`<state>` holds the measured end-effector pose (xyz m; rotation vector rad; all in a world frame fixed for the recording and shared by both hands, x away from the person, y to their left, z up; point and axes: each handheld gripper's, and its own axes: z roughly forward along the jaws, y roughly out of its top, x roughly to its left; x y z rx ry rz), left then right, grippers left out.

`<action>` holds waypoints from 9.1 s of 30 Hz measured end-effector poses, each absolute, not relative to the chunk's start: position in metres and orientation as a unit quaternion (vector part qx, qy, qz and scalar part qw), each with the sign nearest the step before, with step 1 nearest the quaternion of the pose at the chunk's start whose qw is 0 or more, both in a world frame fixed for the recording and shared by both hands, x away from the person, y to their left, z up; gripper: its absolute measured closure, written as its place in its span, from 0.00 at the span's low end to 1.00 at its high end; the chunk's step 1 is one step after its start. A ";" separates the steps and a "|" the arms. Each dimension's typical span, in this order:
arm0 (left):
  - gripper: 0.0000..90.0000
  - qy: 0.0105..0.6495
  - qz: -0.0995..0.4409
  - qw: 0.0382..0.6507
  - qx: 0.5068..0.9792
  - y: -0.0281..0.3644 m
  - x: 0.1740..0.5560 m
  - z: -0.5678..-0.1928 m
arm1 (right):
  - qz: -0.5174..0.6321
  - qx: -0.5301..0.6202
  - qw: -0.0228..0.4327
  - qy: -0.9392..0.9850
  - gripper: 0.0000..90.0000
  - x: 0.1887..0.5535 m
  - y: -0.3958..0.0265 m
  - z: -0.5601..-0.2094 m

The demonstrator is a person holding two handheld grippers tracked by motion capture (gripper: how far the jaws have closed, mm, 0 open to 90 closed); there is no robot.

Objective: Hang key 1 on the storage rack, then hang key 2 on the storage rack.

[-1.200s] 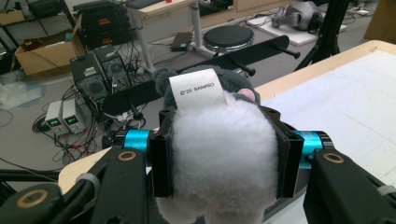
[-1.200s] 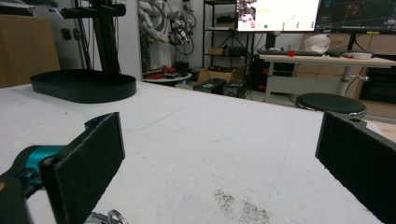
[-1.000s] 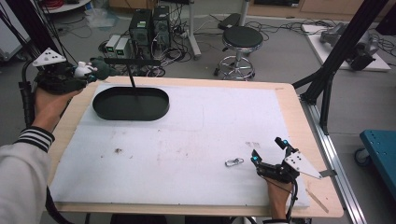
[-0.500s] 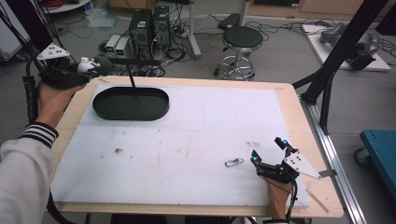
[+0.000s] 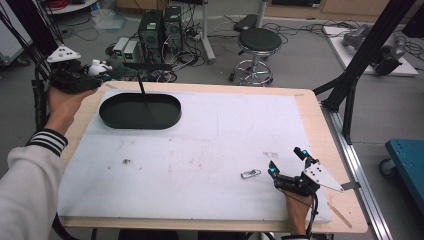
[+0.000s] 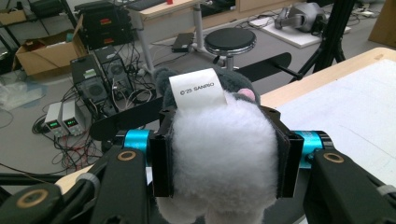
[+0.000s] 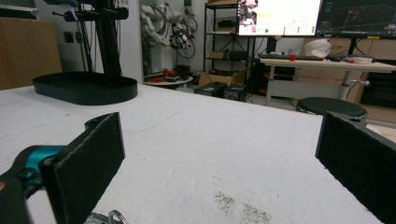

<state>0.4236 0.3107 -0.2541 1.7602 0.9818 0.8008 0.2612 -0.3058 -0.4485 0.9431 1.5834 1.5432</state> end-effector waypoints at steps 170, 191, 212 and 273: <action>0.02 0.182 0.154 0.623 0.745 0.271 0.318 -0.383 | 0.457 0.179 0.199 0.848 0.01 0.302 -0.275 -0.380; 0.02 0.178 0.157 0.620 0.748 0.270 0.319 -0.382 | 0.360 0.141 0.105 0.916 0.05 0.323 -0.271 -0.389; 0.02 0.177 0.155 0.621 0.748 0.271 0.321 -0.383 | 0.301 0.112 0.054 0.946 0.43 0.335 -0.267 -0.403; 0.02 0.177 0.148 0.621 0.749 0.270 0.324 -0.385 | 0.338 0.134 0.023 0.931 0.98 0.342 -0.263 -0.399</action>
